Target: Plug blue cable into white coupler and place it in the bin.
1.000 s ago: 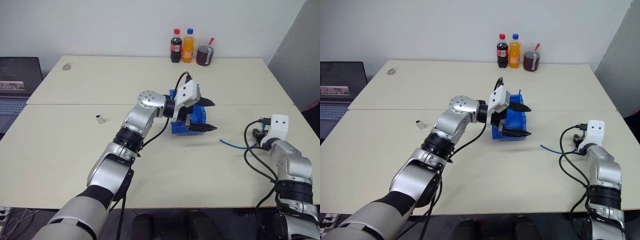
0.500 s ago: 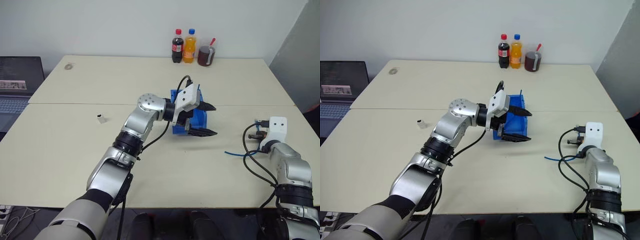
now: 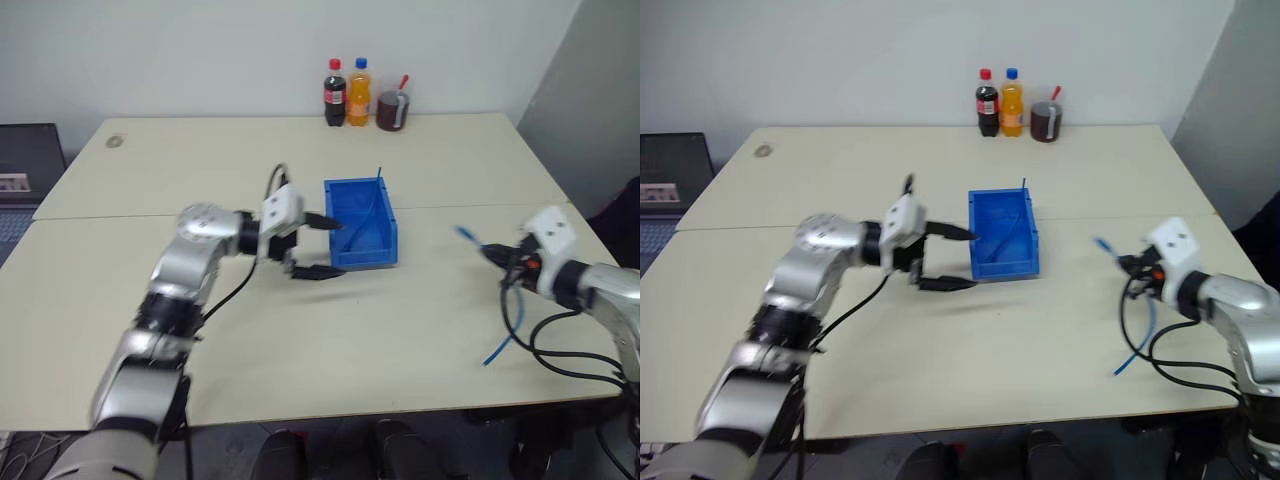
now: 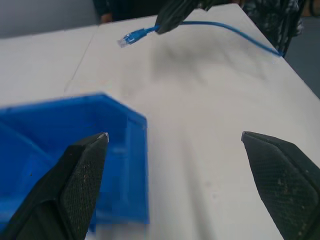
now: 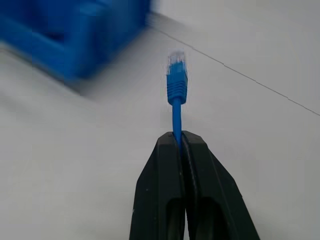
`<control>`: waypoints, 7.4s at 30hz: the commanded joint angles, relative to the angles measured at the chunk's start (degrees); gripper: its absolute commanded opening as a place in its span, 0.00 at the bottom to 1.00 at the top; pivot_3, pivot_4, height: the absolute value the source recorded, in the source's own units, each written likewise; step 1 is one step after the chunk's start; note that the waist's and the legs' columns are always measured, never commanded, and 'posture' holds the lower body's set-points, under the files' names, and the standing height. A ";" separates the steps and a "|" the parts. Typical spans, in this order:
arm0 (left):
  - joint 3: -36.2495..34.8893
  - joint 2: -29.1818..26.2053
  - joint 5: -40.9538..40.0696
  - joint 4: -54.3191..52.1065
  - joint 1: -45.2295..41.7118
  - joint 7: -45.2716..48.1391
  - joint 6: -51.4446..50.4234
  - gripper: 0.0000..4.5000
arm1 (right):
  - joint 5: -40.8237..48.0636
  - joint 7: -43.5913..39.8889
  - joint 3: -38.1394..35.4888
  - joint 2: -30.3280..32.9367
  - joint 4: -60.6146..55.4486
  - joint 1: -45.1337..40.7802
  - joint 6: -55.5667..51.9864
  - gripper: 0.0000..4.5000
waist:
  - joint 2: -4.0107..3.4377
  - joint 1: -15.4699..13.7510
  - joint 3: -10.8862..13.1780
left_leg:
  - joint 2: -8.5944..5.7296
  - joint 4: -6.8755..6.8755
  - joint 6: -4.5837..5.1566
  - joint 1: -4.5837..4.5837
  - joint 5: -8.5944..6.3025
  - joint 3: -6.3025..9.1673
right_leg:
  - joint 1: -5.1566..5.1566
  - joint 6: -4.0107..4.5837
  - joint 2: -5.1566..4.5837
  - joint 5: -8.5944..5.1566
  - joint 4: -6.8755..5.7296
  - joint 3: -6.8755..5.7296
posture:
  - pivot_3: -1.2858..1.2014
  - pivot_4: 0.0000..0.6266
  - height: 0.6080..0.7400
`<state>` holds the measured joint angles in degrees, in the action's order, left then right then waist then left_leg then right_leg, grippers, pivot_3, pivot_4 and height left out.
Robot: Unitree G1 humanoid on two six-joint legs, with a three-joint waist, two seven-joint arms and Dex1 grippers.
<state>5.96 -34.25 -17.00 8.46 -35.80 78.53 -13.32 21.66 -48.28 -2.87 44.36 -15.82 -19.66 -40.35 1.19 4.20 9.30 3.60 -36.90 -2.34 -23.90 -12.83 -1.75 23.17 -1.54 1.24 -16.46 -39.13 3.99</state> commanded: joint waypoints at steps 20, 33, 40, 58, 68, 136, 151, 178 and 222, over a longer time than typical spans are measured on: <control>-23.98 10.58 -0.49 -53.35 76.43 -34.55 -2.97 1.00 | -20.20 -13.81 33.98 -28.43 44.58 -24.83 33.41 0.11 | 0.89 -1.72 0.25 | -0.01 -0.08 0.08 0.42 0.09 -0.36 | -0.04 0.37 -0.68 0.02 0.09 0.17 | 0.52 0.24 1.00; -21.14 -3.86 -0.97 -35.26 54.66 -26.98 0.24 1.00 | -7.80 -14.93 21.79 -21.98 18.63 -13.29 14.51 0.81 | 0.76 -2.72 0.31 | 0.02 0.06 0.07 0.32 0.07 -0.21 | -0.09 0.67 -0.39 -0.09 -0.10 -0.05 | 0.52 0.24 1.00; -8.82 -8.88 1.04 -13.19 27.27 -11.70 7.71 1.00 | 9.41 -4.14 5.42 -15.52 -13.65 -2.17 -11.36 0.99 | 0.77 -2.25 0.31 | -0.10 -0.06 0.06 0.02 0.08 -0.12 | 0.09 0.26 -0.40 0.03 -0.24 -0.27 | 0.52 0.24 1.00; 9.05 -2.14 14.27 38.83 -4.92 10.03 34.61 0.96 | 11.57 13.23 -5.83 -11.45 -29.22 14.17 -15.52 1.00 | 0.79 -2.53 0.28 | -0.09 -0.10 0.08 -0.07 0.08 -0.18 | 0.03 0.09 -0.23 0.12 -0.07 -0.27 | 0.52 0.24 1.00; 10.09 -3.22 16.68 42.52 -5.69 13.09 35.59 0.52 | 13.56 15.24 -6.22 -10.29 -28.65 13.92 -14.91 1.00 | 0.74 -2.44 0.15 | -0.07 -0.11 0.09 0.01 0.09 -0.17 | 0.00 0.07 -0.21 0.13 -0.13 -0.26 | 0.52 0.24 1.00; 2.29 1.06 -26.27 -11.61 4.07 -7.40 -51.02 0.04 | 85.83 44.33 -8.77 4.63 -22.20 6.73 -15.26 1.00 | 0.73 -2.87 0.10 | -0.07 -0.03 0.11 -0.42 0.08 0.15 | 0.09 0.13 -0.27 0.06 0.17 -0.29 | 0.52 0.24 1.00; 0.70 2.02 -30.37 -13.86 3.35 -10.12 -55.03 0.04 | 67.31 39.50 0.68 -5.03 -23.18 19.31 -9.71 1.00 | 0.74 -2.23 0.12 | -0.06 -0.10 0.11 -0.09 0.09 0.16 | 0.02 -0.03 -0.23 0.14 0.04 -0.19 | 0.52 0.24 1.00; -0.27 0.25 -37.13 -17.31 5.66 -12.01 -59.36 0.04 | 72.20 37.52 4.35 -8.00 -20.05 14.51 -9.94 0.48 | 0.77 -2.37 0.14 | -0.08 -0.08 0.11 -0.14 0.09 0.13 | 0.05 -0.02 -0.26 0.12 0.08 -0.09 | 0.52 0.24 1.00; 0.08 -0.44 -38.43 -18.60 7.51 -12.34 -58.18 0.04 | 72.43 36.02 4.55 -6.79 -18.27 14.36 -11.59 0.08 | 0.77 -2.37 0.14 | -0.08 -0.08 0.11 -0.13 0.09 0.13 | 0.05 -0.01 -0.26 0.12 0.09 -0.08 | 0.52 0.24 1.00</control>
<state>6.71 -34.26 -54.90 -8.93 -27.82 66.07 -71.92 92.49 -12.20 2.98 37.90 -32.42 -5.21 -52.95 1.96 1.82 9.44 3.53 -36.98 -2.23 -24.03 -12.74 -1.61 23.23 -1.56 0.98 -16.34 -39.04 3.90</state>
